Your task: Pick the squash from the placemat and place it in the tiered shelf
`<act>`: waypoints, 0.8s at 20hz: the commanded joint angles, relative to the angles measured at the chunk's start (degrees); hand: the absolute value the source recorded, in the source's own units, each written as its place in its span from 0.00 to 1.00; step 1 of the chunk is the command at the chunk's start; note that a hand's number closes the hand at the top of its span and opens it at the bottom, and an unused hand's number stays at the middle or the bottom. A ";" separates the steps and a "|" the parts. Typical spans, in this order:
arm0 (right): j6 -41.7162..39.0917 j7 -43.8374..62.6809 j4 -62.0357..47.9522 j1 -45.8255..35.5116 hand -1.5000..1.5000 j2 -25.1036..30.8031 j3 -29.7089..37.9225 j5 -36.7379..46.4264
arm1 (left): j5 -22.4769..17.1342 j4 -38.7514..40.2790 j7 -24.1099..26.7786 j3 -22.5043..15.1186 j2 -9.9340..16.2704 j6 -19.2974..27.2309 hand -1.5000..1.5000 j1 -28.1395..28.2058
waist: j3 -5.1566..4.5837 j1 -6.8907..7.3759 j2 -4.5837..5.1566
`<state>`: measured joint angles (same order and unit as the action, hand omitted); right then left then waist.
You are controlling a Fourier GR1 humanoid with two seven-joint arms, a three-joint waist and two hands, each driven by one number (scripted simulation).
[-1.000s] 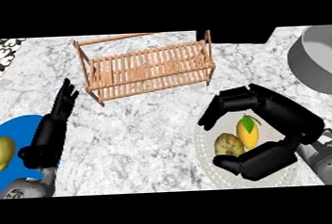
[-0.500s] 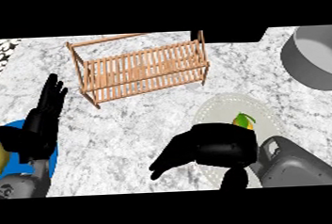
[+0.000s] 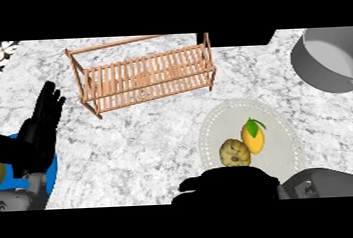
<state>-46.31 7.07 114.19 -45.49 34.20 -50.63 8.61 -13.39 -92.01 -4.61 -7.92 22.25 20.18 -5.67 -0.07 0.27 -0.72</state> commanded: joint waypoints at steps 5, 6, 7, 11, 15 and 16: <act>-3.80 12.48 15.71 -4.30 0.00 0.72 -14.48 22.01 | -0.32 -1.09 -0.62 1.51 0.80 -0.38 0.50 0.54 | 0.09 -0.79 -0.06; -4.56 13.60 14.92 -4.92 0.00 1.04 -14.69 23.92 | 0.55 -5.16 -2.58 -0.56 0.54 0.35 0.50 2.72 | 0.15 0.04 -0.09; -3.75 16.27 14.26 -3.63 0.00 -2.59 -19.49 27.64 | 0.93 -0.27 0.16 -0.24 -1.39 0.67 0.50 1.41 | 0.07 -0.59 0.30; -1.13 19.20 12.29 2.43 0.00 -1.52 -27.04 37.56 | 0.82 -2.31 -0.92 0.85 -0.89 -0.11 0.50 1.05 | 0.14 -0.24 0.60; 0.69 18.63 7.60 0.09 0.00 -2.08 -29.99 45.85 | 2.16 -2.82 -1.00 0.12 -1.73 0.17 0.50 1.48 | 0.13 0.20 0.70; 2.00 19.84 6.81 1.47 0.00 -3.24 -32.90 48.70 | 0.49 -4.08 -2.03 1.84 0.40 -2.08 0.50 1.56 | 0.14 0.25 0.64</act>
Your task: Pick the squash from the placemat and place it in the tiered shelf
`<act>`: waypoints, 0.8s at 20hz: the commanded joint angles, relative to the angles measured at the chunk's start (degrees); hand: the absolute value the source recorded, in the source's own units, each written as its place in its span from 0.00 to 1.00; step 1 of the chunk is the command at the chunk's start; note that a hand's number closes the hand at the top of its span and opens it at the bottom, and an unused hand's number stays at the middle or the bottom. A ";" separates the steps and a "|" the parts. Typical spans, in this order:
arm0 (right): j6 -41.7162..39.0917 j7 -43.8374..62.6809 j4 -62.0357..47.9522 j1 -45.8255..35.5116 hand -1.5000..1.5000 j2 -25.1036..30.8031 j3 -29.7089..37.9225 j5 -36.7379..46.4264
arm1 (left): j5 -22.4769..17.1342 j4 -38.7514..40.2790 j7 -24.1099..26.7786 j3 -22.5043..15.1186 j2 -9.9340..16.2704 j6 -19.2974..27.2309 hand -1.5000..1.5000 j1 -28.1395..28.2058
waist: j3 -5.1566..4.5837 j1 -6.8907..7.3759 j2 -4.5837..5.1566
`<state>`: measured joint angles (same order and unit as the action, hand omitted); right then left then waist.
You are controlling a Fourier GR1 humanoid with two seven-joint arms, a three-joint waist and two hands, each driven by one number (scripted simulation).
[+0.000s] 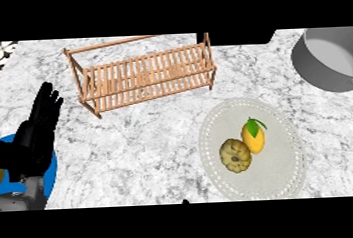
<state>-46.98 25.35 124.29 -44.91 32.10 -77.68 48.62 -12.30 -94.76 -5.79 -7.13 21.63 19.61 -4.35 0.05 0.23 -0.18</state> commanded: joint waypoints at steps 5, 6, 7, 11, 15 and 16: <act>1.88 3.86 -6.58 -0.22 0.00 1.13 -7.99 16.53 | -0.19 -0.92 -0.54 1.02 -0.49 -1.21 0.50 0.67 | -0.02 0.02 0.11; 6.08 1.09 -10.38 -2.03 0.00 1.74 -7.66 18.16 | 0.76 0.44 -0.15 1.03 -0.70 -0.90 0.50 -0.65 | -0.01 0.25 0.29; 6.89 1.50 -4.87 0.13 0.00 7.97 -7.88 19.19 | 1.71 3.46 2.46 0.71 -2.52 -0.27 0.50 -0.89 | -0.02 -0.40 0.26; 12.03 -4.14 -12.70 2.94 0.00 4.22 -4.38 20.67 | 1.06 1.66 -1.90 1.99 -0.98 -2.75 0.50 -2.57 | -0.03 -0.06 0.26; 17.92 -10.76 -17.88 2.33 0.00 4.92 -0.36 22.68 | 2.62 0.87 -0.61 1.94 -3.09 -1.38 0.50 -1.18 | -0.03 0.15 0.27; 16.29 -10.35 -15.59 3.84 0.00 6.97 0.03 23.74 | 4.43 -3.79 -3.93 0.11 -3.21 0.21 0.50 -0.19 | -0.02 0.07 0.14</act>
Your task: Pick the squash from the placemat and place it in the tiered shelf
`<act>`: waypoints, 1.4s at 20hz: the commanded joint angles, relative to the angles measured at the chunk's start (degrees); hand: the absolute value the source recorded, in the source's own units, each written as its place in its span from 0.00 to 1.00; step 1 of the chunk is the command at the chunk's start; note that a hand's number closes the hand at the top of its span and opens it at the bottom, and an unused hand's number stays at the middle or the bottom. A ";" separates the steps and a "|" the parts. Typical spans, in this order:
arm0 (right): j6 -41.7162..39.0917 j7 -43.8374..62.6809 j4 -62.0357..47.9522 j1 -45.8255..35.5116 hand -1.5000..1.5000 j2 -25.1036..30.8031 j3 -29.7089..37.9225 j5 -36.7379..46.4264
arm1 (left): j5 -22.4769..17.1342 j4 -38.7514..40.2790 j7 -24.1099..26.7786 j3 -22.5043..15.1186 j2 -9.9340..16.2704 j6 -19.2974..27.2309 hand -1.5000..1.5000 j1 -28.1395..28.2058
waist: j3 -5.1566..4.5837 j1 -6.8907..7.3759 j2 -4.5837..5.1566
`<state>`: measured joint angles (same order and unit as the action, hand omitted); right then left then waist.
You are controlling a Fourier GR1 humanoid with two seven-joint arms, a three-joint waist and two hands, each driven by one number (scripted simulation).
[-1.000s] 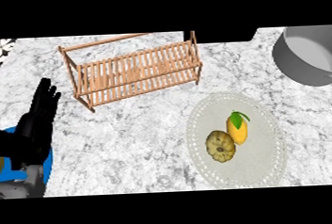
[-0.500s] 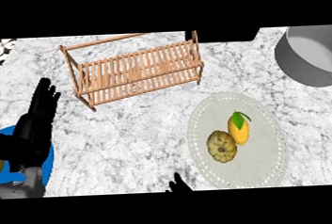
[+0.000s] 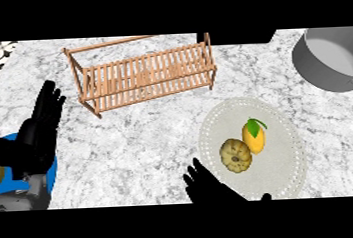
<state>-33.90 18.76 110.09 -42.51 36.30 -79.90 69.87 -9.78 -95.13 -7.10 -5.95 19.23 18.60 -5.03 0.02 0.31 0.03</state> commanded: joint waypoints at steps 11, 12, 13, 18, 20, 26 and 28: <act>8.93 -14.61 -8.13 6.40 0.00 2.76 9.69 9.32 | 3.59 -3.16 -0.92 0.63 -2.69 -0.92 0.50 3.73 | -0.01 -0.01 -0.07; 10.22 -14.63 -12.07 7.43 0.00 -0.27 9.33 10.26 | 2.73 -0.49 1.66 0.49 -3.64 -2.62 0.50 3.34 | -0.02 -0.02 0.00; 5.74 -12.26 -8.81 9.60 0.00 -3.79 7.78 11.55 | 2.29 1.29 -0.32 3.48 -1.84 -2.81 0.50 -1.55 | -0.03 -0.34 -0.04; 13.52 -18.95 -17.93 10.25 0.00 -5.20 11.57 14.66 | 3.47 0.89 -0.23 2.25 -4.64 -2.54 0.50 0.58 | -0.01 -0.10 -0.02; 18.20 -23.22 -22.59 8.88 0.00 -4.27 14.99 14.59 | 4.07 0.79 -0.10 2.53 -4.64 -2.72 0.50 0.22 | -0.01 0.03 0.02; 14.75 -23.31 -22.92 13.95 0.00 -6.41 16.73 21.23 | 3.16 -0.67 -3.16 5.96 -2.72 -5.41 0.50 -0.47 | -0.02 -0.22 -0.05; 14.12 -26.67 -26.54 11.62 1.00 -8.07 19.32 21.22 | 4.92 -3.89 -1.17 4.25 -4.22 -4.64 0.50 3.98 | -0.02 0.10 -0.06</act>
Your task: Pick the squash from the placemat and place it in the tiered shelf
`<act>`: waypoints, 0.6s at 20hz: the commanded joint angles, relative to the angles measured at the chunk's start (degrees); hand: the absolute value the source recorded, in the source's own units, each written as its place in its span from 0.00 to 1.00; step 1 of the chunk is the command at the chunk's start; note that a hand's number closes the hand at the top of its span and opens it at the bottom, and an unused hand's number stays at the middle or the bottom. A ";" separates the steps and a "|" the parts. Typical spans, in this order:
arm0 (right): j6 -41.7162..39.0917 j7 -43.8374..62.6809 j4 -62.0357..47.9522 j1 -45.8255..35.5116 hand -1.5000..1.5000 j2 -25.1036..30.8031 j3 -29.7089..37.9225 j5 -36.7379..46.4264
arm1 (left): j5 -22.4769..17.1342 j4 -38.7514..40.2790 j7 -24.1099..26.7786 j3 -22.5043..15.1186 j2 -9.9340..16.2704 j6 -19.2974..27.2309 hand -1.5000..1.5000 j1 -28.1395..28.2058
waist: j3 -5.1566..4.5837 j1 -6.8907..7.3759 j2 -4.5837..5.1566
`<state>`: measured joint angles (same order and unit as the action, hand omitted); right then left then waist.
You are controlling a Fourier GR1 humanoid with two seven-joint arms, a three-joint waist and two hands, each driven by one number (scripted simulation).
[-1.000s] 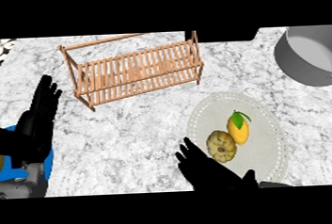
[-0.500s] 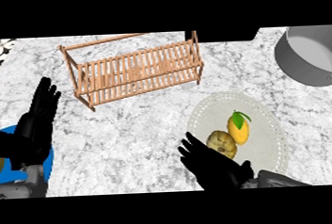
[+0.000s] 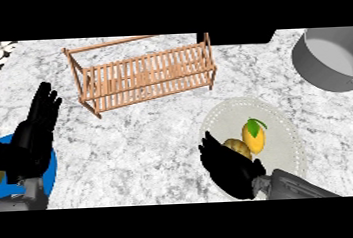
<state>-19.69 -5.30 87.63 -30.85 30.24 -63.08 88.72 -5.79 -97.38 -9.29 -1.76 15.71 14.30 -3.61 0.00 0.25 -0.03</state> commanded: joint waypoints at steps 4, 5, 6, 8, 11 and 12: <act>7.64 -4.04 -6.99 1.33 1.00 -0.65 -0.63 8.04 | -0.41 -2.42 -1.21 1.25 -0.72 -0.97 0.50 0.78 | 0.01 0.15 0.02; 5.99 -5.00 -7.97 0.53 1.00 -3.59 0.75 8.87 | 0.82 0.43 0.69 0.94 -1.07 -1.50 0.50 0.83 | 0.00 0.06 0.05; 5.39 -6.59 -5.20 0.20 1.00 -3.41 0.71 9.17 | 3.14 -3.41 -3.08 -1.32 -2.29 1.17 0.50 0.33 | 0.01 0.04 -0.02; 11.49 -7.43 -6.47 0.64 1.00 -2.32 1.46 10.60 | -0.27 3.97 3.02 2.91 -0.54 -3.43 0.50 -1.00 | -0.01 -0.07 0.07; -1.10 8.20 -5.56 9.85 1.00 -16.32 13.71 -2.52 | 1.31 0.74 0.90 1.62 -1.34 -0.14 0.50 0.40 | 0.17 -2.25 0.13; -1.97 11.71 -6.03 12.63 1.00 -19.22 17.05 -5.09 | 0.23 0.40 0.54 2.98 -0.32 -0.80 0.50 0.59 | 0.27 -3.06 0.21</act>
<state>-17.33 -2.87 82.98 -25.71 19.65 -54.42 90.86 -5.20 -96.61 -8.96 -0.01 14.85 13.34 -3.94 -0.08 -0.90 -0.39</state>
